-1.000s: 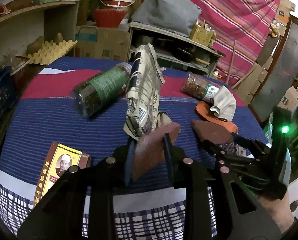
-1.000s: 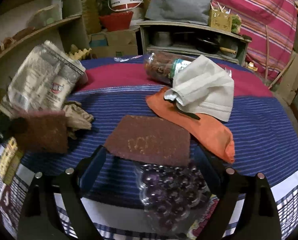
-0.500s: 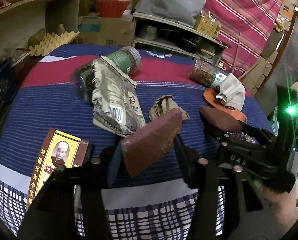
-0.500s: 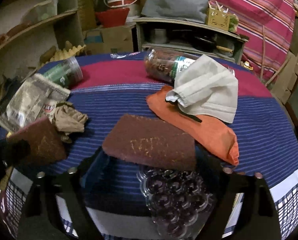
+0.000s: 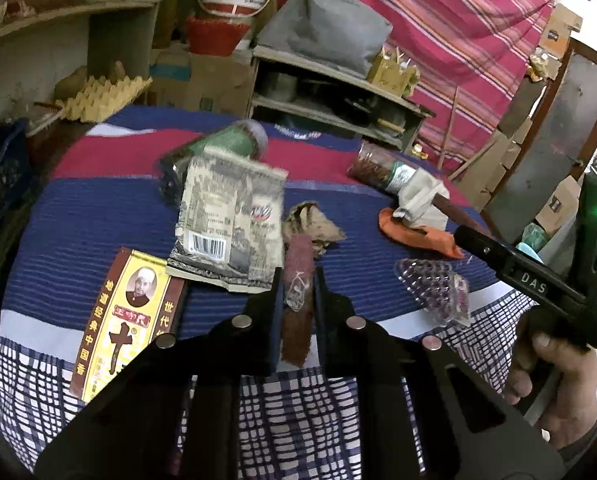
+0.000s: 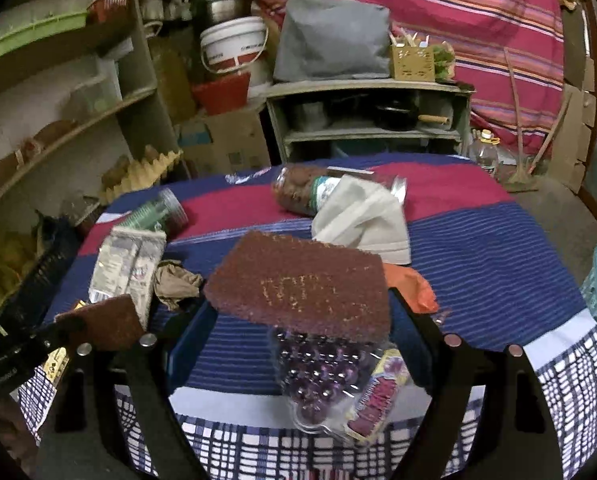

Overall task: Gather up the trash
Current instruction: 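Carry both brown pads over the blue basket and open both tools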

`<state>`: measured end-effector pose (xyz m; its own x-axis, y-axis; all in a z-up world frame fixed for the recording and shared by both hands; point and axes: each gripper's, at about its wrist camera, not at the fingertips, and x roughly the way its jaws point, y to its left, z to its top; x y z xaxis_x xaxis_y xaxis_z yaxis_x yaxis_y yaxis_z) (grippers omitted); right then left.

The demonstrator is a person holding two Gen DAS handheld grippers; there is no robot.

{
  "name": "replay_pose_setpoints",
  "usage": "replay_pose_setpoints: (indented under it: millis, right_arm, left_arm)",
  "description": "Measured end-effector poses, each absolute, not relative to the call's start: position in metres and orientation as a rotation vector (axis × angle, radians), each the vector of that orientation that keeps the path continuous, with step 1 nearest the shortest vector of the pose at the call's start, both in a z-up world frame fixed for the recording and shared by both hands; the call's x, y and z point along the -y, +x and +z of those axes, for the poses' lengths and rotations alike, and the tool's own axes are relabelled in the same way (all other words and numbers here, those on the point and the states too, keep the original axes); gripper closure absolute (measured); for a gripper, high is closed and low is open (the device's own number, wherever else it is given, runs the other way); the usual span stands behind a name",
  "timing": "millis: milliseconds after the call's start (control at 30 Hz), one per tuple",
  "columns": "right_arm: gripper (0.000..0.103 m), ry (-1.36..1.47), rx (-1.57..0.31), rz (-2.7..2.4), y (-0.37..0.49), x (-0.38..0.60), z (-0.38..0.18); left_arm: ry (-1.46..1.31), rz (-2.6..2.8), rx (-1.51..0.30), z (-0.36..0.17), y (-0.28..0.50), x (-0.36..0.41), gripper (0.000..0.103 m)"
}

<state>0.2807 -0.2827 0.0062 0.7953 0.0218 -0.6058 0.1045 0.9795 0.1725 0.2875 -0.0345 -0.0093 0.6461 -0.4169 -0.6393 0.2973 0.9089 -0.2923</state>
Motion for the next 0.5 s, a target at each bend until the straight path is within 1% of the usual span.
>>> replay_pose_setpoints:
  millis: [100, 233, 333, 433, 500]
  right_arm:
    - [0.021, 0.225, -0.618, -0.045, 0.270, 0.291, 0.016]
    - [0.021, 0.223, -0.548, -0.063, 0.248, 0.304, 0.037]
    - [0.021, 0.207, -0.486, -0.096, 0.226, 0.320, 0.054]
    - [0.021, 0.132, -0.445, -0.162, 0.212, 0.332, 0.068]
    - [0.021, 0.086, -0.424, -0.192, 0.203, 0.340, 0.076]
  left_arm:
    - [-0.153, -0.393, -0.746, -0.007, 0.285, 0.038, 0.092]
    - [-0.109, -0.391, -0.684, 0.010, 0.280, 0.048, 0.092]
    - [-0.067, -0.359, -0.605, 0.030, 0.270, 0.059, 0.092]
    - [-0.026, -0.320, -0.511, 0.056, 0.257, 0.068, 0.092]
    - [-0.029, -0.314, -0.479, 0.071, 0.252, 0.078, 0.092]
